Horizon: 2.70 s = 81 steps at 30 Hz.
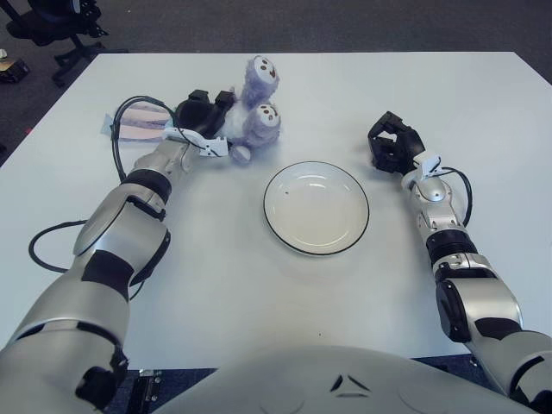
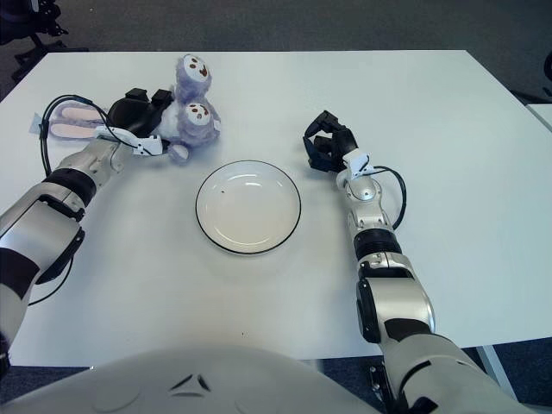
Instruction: Put the doll into the plate.
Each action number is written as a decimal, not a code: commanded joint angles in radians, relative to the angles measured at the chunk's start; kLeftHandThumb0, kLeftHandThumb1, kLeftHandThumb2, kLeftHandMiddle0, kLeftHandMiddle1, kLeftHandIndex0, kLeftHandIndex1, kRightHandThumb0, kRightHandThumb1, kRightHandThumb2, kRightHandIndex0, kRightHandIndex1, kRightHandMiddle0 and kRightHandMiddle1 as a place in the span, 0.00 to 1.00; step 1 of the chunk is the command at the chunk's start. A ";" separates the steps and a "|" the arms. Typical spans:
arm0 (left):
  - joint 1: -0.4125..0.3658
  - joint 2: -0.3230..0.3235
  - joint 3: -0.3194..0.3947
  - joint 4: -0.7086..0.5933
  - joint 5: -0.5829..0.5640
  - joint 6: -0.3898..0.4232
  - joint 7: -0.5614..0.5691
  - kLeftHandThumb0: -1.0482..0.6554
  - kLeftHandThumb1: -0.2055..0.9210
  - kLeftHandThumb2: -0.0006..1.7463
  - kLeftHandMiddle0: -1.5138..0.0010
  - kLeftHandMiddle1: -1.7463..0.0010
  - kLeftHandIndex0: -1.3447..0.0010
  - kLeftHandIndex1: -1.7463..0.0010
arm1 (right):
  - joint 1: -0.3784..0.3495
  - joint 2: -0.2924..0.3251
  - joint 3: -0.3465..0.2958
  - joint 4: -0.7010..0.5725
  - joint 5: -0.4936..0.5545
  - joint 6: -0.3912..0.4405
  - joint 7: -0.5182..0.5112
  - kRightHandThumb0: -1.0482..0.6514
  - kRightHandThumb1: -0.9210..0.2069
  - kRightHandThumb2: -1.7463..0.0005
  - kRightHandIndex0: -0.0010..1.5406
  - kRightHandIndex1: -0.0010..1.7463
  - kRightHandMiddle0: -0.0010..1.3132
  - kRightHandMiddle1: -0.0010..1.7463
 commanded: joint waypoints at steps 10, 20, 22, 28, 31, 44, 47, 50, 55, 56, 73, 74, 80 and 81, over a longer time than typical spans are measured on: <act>0.067 0.030 0.084 -0.039 -0.105 -0.114 -0.162 0.62 0.44 0.75 0.56 0.08 0.67 0.00 | 0.034 -0.003 0.009 0.031 -0.014 0.028 0.009 0.39 0.25 0.49 0.62 1.00 0.29 1.00; 0.065 0.085 0.143 -0.127 -0.162 -0.317 -0.184 0.62 0.43 0.76 0.56 0.08 0.67 0.00 | 0.029 -0.003 0.011 0.040 -0.017 0.023 0.008 0.39 0.25 0.49 0.62 1.00 0.29 1.00; 0.066 0.087 0.149 -0.129 -0.161 -0.329 -0.187 0.62 0.43 0.76 0.56 0.08 0.67 0.00 | 0.028 -0.003 0.011 0.041 -0.017 0.022 0.008 0.39 0.25 0.49 0.62 1.00 0.29 1.00; 0.071 0.093 0.167 -0.173 -0.166 -0.382 -0.196 0.62 0.42 0.76 0.55 0.08 0.67 0.00 | 0.026 -0.003 0.013 0.045 -0.019 0.019 0.007 0.39 0.25 0.49 0.62 1.00 0.29 1.00; 0.076 0.102 0.182 -0.247 -0.175 -0.456 -0.198 0.62 0.42 0.77 0.56 0.07 0.67 0.00 | 0.024 -0.004 0.015 0.048 -0.021 0.018 0.005 0.39 0.25 0.49 0.62 1.00 0.29 1.00; 0.087 0.093 0.207 -0.376 -0.148 -0.553 -0.183 0.62 0.44 0.77 0.59 0.03 0.67 0.00 | 0.021 -0.003 0.019 0.054 -0.024 0.017 0.001 0.39 0.25 0.49 0.62 1.00 0.29 1.00; 0.087 0.090 0.210 -0.411 -0.146 -0.597 -0.184 0.62 0.44 0.77 0.60 0.02 0.68 0.00 | 0.020 -0.002 0.020 0.054 -0.025 0.020 -0.002 0.39 0.25 0.49 0.62 1.00 0.29 1.00; 0.093 0.089 0.216 -0.438 -0.144 -0.619 -0.192 0.62 0.44 0.77 0.60 0.01 0.68 0.00 | 0.020 -0.002 0.021 0.053 -0.026 0.022 -0.004 0.39 0.25 0.49 0.62 1.00 0.29 1.00; 0.097 0.087 0.227 -0.445 -0.140 -0.626 -0.199 0.62 0.44 0.77 0.60 0.01 0.68 0.00 | 0.020 -0.002 0.022 0.053 -0.026 0.022 -0.005 0.39 0.25 0.49 0.62 1.00 0.29 1.00; 0.098 0.087 0.228 -0.445 -0.140 -0.626 -0.200 0.62 0.44 0.77 0.60 0.01 0.68 0.00 | 0.020 -0.002 0.022 0.053 -0.025 0.022 -0.005 0.39 0.25 0.49 0.62 1.00 0.29 1.00; 0.123 0.050 0.256 -0.621 -0.209 -0.698 -0.322 0.62 0.39 0.81 0.56 0.00 0.66 0.00 | 0.017 -0.003 0.027 0.050 -0.029 0.039 -0.009 0.39 0.25 0.49 0.62 1.00 0.29 1.00; 0.121 0.046 0.253 -0.628 -0.219 -0.705 -0.335 0.62 0.40 0.80 0.57 0.01 0.67 0.00 | 0.017 -0.002 0.028 0.050 -0.029 0.040 -0.009 0.39 0.25 0.49 0.62 1.00 0.29 1.00; 0.130 0.031 0.263 -0.657 -0.240 -0.696 -0.378 0.62 0.42 0.79 0.57 0.01 0.69 0.00 | 0.016 -0.003 0.030 0.050 -0.028 0.042 -0.009 0.39 0.25 0.49 0.62 1.00 0.29 1.00; 0.131 0.030 0.266 -0.659 -0.242 -0.695 -0.384 0.62 0.42 0.79 0.57 0.01 0.69 0.00 | 0.016 -0.003 0.030 0.050 -0.028 0.042 -0.009 0.39 0.25 0.49 0.62 1.00 0.29 1.00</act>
